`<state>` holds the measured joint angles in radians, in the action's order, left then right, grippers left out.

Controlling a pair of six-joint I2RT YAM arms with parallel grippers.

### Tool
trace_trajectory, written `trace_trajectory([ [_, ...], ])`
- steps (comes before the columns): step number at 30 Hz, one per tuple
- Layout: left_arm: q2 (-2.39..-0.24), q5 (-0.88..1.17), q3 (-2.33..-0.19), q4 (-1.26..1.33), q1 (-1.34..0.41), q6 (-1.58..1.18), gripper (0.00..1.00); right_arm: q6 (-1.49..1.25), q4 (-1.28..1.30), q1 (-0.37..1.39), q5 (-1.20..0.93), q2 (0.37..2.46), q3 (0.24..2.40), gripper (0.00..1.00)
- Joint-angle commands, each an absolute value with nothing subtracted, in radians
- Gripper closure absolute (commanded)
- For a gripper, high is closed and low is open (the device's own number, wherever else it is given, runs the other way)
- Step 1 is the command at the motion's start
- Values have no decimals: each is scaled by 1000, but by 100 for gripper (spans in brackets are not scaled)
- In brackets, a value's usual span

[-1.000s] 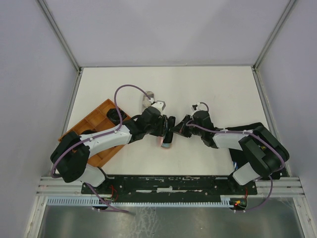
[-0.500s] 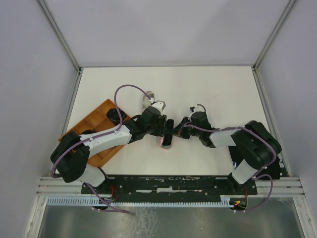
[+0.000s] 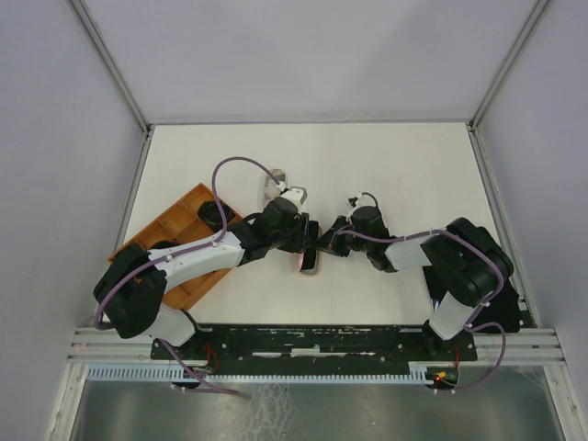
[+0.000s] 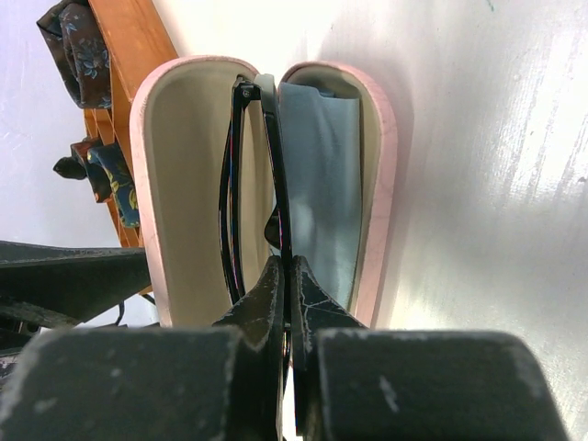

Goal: Organize the sunglasses
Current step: Place the sunglasses in the sunglasses case.

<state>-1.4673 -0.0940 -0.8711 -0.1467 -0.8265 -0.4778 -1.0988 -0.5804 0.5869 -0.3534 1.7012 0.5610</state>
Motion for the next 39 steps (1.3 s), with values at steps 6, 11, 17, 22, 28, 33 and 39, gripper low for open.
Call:
trace_trajectory([
  [6, -1475, -84, -900, -108, -830, -495, 52, -1079, -627, 589, -377, 1724, 608, 100],
  [11, -1474, -84, -900, -107, -831, -495, 52, -1070, -620, 589, -379, 1741, 612, 97],
  [17, -1473, -84, -900, -109, -830, -494, 52, -1066, -616, 589, -380, 1753, 620, 88],
  [22, -1472, -85, -899, -110, -830, -494, 52, -1051, -595, 589, -373, 1746, 621, 80],
  [28, -1471, -86, -898, -111, -830, -492, 52, -1012, -518, 589, -342, 1697, 623, 70],
  [33, -1467, -90, -895, -112, -829, -492, 52, -978, -446, 589, -317, 1651, 633, 59],
  [39, -1462, -96, -890, -114, -829, -493, 52, -936, -341, 588, -281, 1601, 656, 56],
])
